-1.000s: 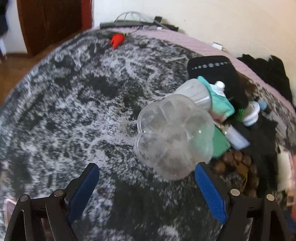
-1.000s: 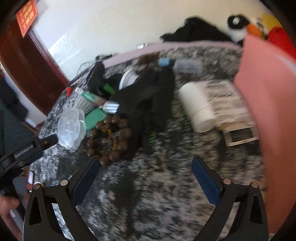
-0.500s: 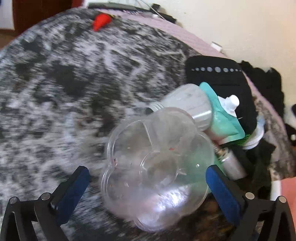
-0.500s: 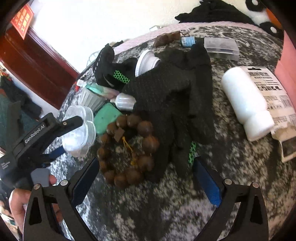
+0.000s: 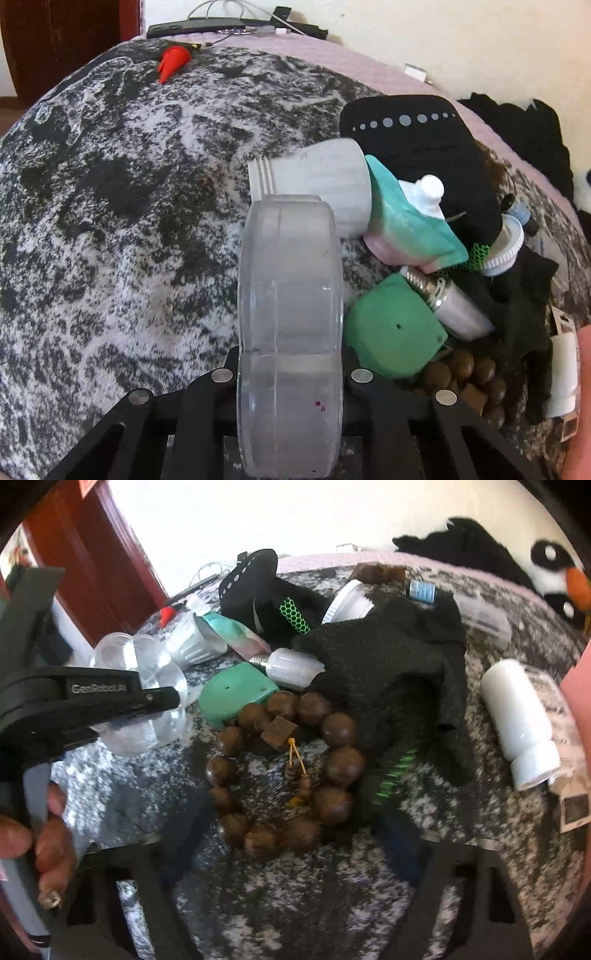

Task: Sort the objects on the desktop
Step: 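Grasp the clear plastic container with the left tool while the right tool grasps the bead bracelet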

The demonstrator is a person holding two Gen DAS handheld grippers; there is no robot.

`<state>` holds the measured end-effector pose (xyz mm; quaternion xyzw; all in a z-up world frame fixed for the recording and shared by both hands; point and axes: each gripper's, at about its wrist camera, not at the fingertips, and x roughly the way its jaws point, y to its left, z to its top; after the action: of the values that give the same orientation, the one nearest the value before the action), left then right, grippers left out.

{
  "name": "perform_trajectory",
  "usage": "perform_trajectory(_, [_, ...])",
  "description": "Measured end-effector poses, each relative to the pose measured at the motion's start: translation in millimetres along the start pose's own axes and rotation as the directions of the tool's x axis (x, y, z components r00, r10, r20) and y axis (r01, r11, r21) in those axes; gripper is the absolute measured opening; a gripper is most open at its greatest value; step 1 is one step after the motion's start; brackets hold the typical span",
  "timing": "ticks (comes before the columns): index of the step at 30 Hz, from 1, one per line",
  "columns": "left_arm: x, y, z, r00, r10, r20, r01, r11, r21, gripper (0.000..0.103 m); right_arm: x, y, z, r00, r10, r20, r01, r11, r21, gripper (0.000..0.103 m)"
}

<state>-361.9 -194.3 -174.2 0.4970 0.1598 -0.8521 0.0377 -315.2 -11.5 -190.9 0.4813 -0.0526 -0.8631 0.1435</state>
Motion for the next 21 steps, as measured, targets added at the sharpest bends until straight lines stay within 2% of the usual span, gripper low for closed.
perform_trajectory(1, [-3.1,-0.2,-0.2,1.000,-0.002,0.003,0.002,1.000,0.004,0.016,-0.3,-1.6,1.4,1.000,-0.002,-0.004,0.002,1.000,-0.002,0.036])
perform_trajectory(2, [-6.7,-0.2,-0.6,1.000,-0.004,0.007,0.004,1.000,0.008,0.016,-0.6,-3.3,2.8,1.000,-0.005,-0.008,0.005,1.000,-0.003,0.035])
perform_trajectory(4, [-16.1,1.4,-2.6,1.000,-0.001,0.020,0.001,1.000,0.014,0.016,-2.4,-12.8,3.5,0.999,0.037,-0.020,-0.036,0.998,0.046,0.025])
perform_trajectory(8, [-33.7,5.6,-7.2,0.999,0.003,0.040,-0.004,1.000,0.023,0.016,-14.5,-22.1,1.9,0.994,0.110,-0.030,-0.105,0.986,0.131,0.023])
perform_trajectory(12, [-49.2,10.0,-14.2,0.999,0.007,0.045,-0.008,0.999,0.032,0.016,-38.3,-18.4,-2.4,0.988,0.157,-0.013,-0.153,0.977,0.151,0.023])
perform_trajectory(19, [-67.2,10.2,-32.7,0.999,0.012,0.044,-0.014,0.998,0.056,0.016,-68.6,-14.4,-19.5,0.987,0.154,-0.032,-0.151,0.985,0.085,0.023])
perform_trajectory(20, [-68.2,10.3,-34.9,0.999,0.014,0.041,-0.016,0.998,0.059,0.016,-62.5,-19.0,-24.3,0.987,0.147,-0.071,-0.140,0.985,0.098,0.025])
perform_trajectory(21, [-69.1,10.3,-37.0,0.999,0.015,0.038,-0.017,0.998,0.061,0.016,-56.4,-23.6,-29.1,0.984,0.140,-0.109,-0.127,0.986,0.111,0.032])
